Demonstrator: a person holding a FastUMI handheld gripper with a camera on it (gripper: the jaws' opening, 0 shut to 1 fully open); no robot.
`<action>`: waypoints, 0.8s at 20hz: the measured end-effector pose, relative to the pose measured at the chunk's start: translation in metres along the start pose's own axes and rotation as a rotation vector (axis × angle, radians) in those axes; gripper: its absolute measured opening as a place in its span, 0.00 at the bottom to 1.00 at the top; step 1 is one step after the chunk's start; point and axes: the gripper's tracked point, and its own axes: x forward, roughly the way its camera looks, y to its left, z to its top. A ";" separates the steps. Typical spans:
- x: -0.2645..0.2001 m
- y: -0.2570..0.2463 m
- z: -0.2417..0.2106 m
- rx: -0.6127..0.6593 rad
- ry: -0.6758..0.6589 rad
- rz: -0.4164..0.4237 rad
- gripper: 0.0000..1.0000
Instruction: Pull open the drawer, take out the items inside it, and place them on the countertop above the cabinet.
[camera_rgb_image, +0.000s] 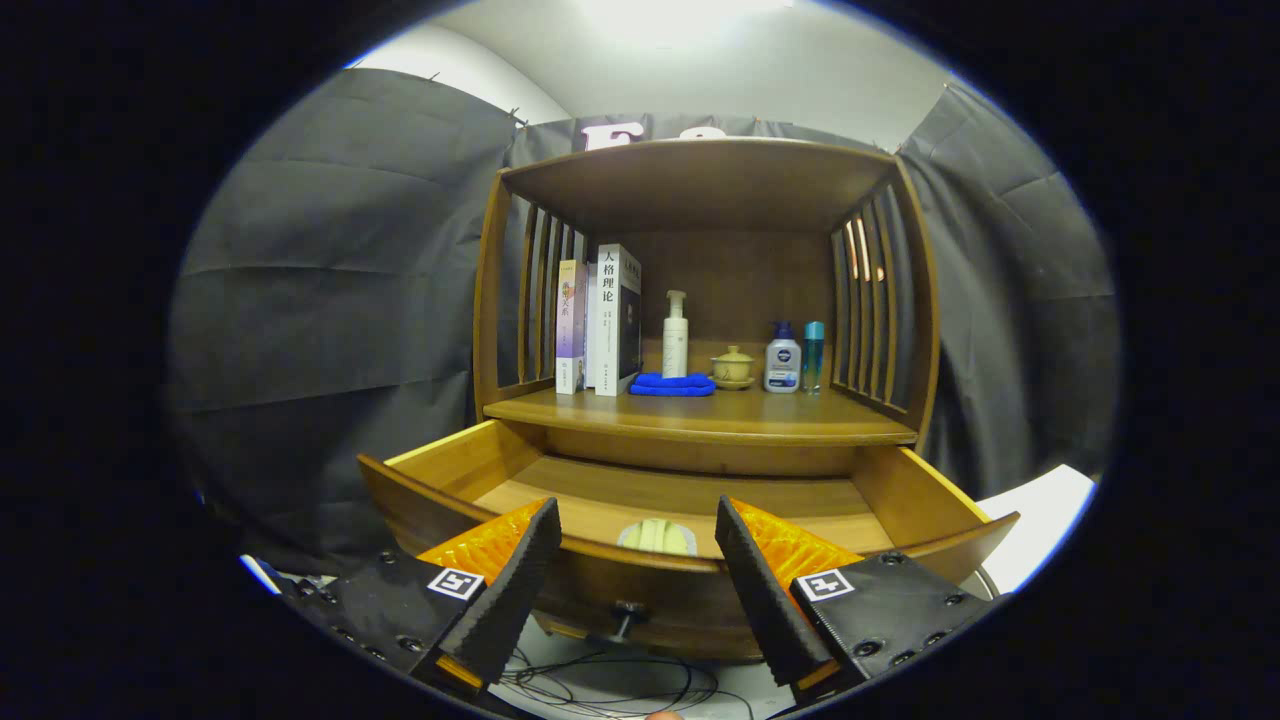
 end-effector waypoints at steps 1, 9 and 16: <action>0.009 -0.003 0.002 -0.005 0.031 0.010 0.98; 0.074 -0.011 -0.008 0.051 0.308 0.106 0.98; 0.105 -0.023 -0.052 0.090 0.541 0.107 0.96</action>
